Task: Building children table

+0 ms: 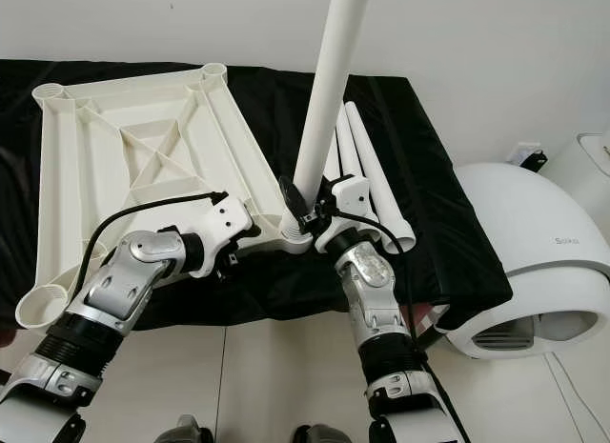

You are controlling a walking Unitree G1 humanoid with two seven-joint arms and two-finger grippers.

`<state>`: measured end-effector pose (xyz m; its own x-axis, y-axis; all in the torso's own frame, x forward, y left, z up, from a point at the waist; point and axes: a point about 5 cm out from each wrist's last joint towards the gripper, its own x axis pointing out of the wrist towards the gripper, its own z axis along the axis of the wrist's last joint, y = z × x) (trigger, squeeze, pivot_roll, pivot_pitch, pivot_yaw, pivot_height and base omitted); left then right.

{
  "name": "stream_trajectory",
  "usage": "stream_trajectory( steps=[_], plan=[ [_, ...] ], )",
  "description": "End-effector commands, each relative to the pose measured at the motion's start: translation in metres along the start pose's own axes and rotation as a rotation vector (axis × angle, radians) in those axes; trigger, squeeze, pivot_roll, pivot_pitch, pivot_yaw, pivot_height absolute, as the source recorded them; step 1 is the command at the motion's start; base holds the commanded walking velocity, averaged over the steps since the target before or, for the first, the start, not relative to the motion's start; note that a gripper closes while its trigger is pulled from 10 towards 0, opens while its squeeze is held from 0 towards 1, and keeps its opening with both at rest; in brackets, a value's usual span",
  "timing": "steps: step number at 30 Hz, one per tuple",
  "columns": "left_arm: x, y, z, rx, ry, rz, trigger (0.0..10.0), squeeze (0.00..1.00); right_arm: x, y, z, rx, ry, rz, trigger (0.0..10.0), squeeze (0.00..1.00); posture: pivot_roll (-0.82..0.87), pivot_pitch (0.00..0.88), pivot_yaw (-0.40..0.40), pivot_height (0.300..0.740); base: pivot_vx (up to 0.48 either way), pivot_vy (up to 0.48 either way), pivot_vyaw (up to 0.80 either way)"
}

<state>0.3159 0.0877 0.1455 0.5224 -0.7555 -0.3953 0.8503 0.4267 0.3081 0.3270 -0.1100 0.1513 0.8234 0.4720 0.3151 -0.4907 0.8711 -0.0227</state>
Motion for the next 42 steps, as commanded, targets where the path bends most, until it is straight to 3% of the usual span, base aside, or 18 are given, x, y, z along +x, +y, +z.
stream_trajectory(
  steps=[1,5,9,10,11,25,26,42],
  plan=[
    [0.003,0.002,-0.005,-0.001,0.046,0.050,10.0,0.00,-0.022,-0.006,-0.034,0.026,0.201,-0.054,10.0,0.00,0.01,0.057,-0.032,0.740,0.000,0.000,0.00],
    [0.005,0.005,-0.015,-0.034,0.117,0.076,10.0,0.00,-0.021,-0.007,-0.034,0.023,0.198,-0.055,10.0,0.00,0.00,0.057,-0.030,0.740,0.000,0.000,0.00],
    [0.005,0.005,-0.016,-0.034,0.122,0.075,10.0,0.00,-0.021,-0.007,-0.034,0.023,0.199,-0.056,10.0,0.00,0.00,0.057,-0.029,0.740,0.000,0.000,0.00],
    [0.004,0.004,-0.015,-0.038,0.116,0.074,4.0,0.00,-0.022,-0.007,-0.034,0.023,0.199,-0.057,10.0,0.00,0.00,0.058,-0.029,0.740,0.000,0.000,0.00],
    [0.004,0.005,-0.014,-0.045,0.106,0.078,0.0,0.00,-0.022,-0.007,-0.033,0.022,0.199,-0.058,10.0,0.00,0.00,0.059,-0.029,0.740,0.000,0.000,0.00],
    [0.003,0.005,-0.012,-0.050,0.100,0.072,0.0,0.00,-0.022,-0.005,-0.033,0.026,0.201,-0.065,10.0,0.00,0.00,0.073,-0.031,0.740,0.000,0.000,0.00],
    [0.004,0.005,-0.012,-0.046,0.107,0.071,10.0,0.00,-0.022,-0.005,-0.033,0.027,0.200,-0.068,10.0,0.00,0.00,0.074,-0.030,0.740,0.000,0.000,0.00],
    [0.004,0.007,-0.012,-0.036,0.117,0.067,10.0,0.00,-0.023,0.003,-0.032,0.028,0.179,-0.167,10.0,0.00,0.00,0.082,-0.029,0.740,0.000,0.000,0.00]
  ],
)
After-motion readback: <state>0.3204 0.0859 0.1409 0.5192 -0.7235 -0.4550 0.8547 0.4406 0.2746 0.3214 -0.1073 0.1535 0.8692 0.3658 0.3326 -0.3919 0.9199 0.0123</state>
